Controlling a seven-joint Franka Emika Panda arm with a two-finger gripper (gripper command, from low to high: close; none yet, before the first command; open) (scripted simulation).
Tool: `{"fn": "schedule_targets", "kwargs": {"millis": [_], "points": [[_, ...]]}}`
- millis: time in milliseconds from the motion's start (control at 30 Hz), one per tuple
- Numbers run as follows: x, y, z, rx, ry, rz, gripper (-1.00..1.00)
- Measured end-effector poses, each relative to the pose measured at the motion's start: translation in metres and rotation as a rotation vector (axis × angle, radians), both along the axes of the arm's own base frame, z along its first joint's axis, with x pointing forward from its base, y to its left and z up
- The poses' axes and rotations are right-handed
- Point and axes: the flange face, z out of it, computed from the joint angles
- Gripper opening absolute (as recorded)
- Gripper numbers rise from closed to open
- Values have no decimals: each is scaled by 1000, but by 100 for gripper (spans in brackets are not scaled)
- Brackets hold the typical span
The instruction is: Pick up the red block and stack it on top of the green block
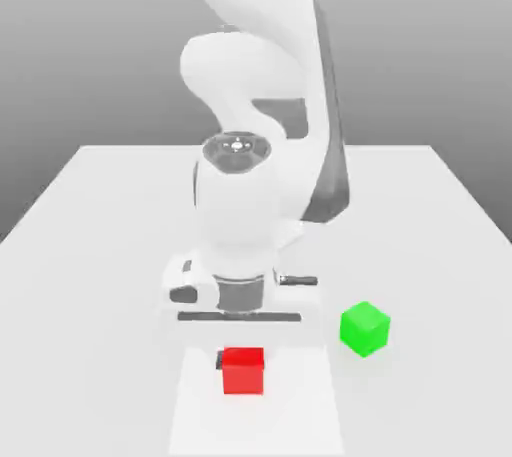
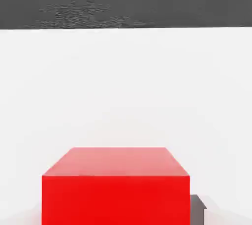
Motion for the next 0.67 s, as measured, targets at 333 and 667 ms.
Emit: {"fn": "schedule_targets", "kwargs": {"millis": [333,667], "points": [[-97,172,47,3,0,511,-100],[-103,176,-8,-2,0,532,100]]}}
